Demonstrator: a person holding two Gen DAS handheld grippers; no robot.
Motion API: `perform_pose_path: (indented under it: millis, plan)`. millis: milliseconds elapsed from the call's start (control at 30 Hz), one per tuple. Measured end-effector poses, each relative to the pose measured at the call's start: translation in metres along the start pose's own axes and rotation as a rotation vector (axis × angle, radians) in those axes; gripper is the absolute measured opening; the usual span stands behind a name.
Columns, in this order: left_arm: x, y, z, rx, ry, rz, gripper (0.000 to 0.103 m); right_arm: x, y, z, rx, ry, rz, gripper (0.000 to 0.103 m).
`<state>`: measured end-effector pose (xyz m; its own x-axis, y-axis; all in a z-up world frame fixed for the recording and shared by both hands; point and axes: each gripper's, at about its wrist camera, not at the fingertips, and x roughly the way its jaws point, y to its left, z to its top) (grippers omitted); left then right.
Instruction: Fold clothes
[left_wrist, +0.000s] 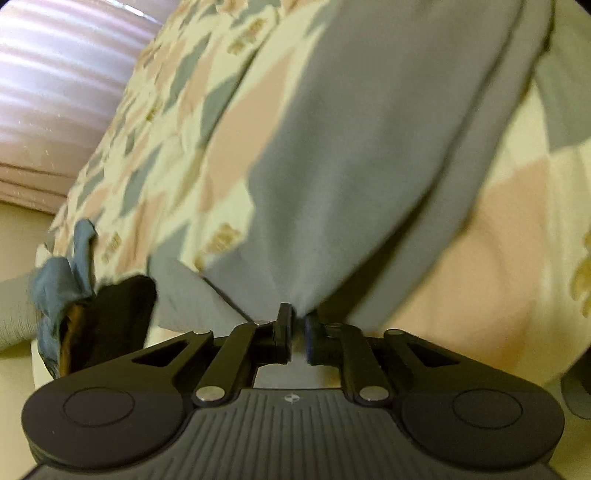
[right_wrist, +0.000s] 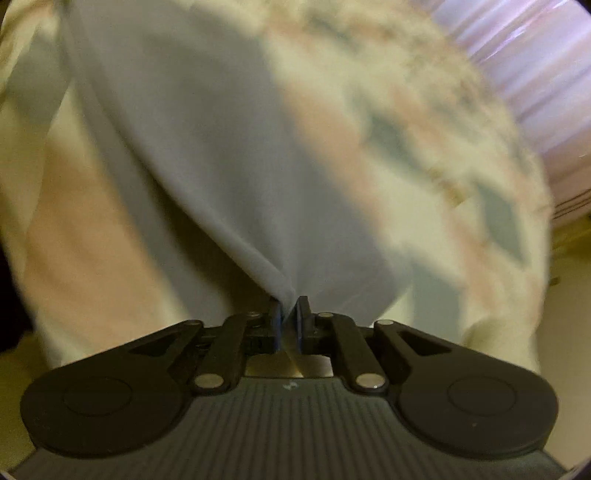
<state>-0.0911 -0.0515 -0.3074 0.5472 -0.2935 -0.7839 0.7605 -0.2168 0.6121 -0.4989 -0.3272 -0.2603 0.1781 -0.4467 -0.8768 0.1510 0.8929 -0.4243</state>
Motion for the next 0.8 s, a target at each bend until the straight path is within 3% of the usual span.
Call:
perform_pose_path:
  millis: [33,67,100,167,233,333,367,467,633,700,733,800]
  plan:
    - [-0.005,0.0,-0.003,-0.038,0.003,-0.014,0.018,0.006,0.013,-0.003,-0.027,0.03,-0.007,0.011]
    - [-0.011,0.0,-0.006,-0.076,0.005,-0.028,0.021,0.013,0.026,-0.006,-0.054,0.06,-0.014,0.026]
    - [-0.017,0.001,-0.01,-0.116,0.008,-0.043,0.025,0.01,0.032,-0.006,-0.047,0.064,-0.029,0.035]
    - [-0.032,0.015,-0.016,-0.255,0.012,-0.097,0.031,-0.004,0.031,-0.006,0.023,0.025,-0.036,0.055]
    - [-0.044,0.038,-0.02,-0.432,0.001,-0.125,0.039,-0.017,0.023,-0.003,0.149,0.009,-0.043,0.064]
    - [-0.044,0.078,-0.021,-0.723,-0.015,-0.114,0.047,-0.036,0.008,0.006,0.423,-0.035,-0.01,0.067]
    - [-0.038,0.091,-0.02,-0.812,-0.015,-0.096,0.049,-0.038,0.002,0.009,0.532,-0.055,0.003,0.073]
    - [0.006,0.123,-0.009,-0.987,-0.001,-0.048,0.05,-0.033,-0.01,0.013,0.824,-0.138,0.05,0.076]
    - [0.079,0.129,0.002,-1.025,0.088,0.018,0.05,0.002,-0.009,0.018,1.083,-0.305,0.049,0.076]
    - [0.091,0.13,0.001,-1.048,0.067,0.041,0.049,0.013,-0.007,0.015,1.133,-0.379,0.046,0.076]
    - [0.095,0.131,-0.001,-1.064,0.043,0.044,0.045,0.019,-0.007,0.013,1.147,-0.414,0.04,0.076]
    - [0.098,0.133,-0.007,-1.101,0.002,0.036,0.003,0.024,-0.002,0.005,1.171,-0.483,0.02,0.077]
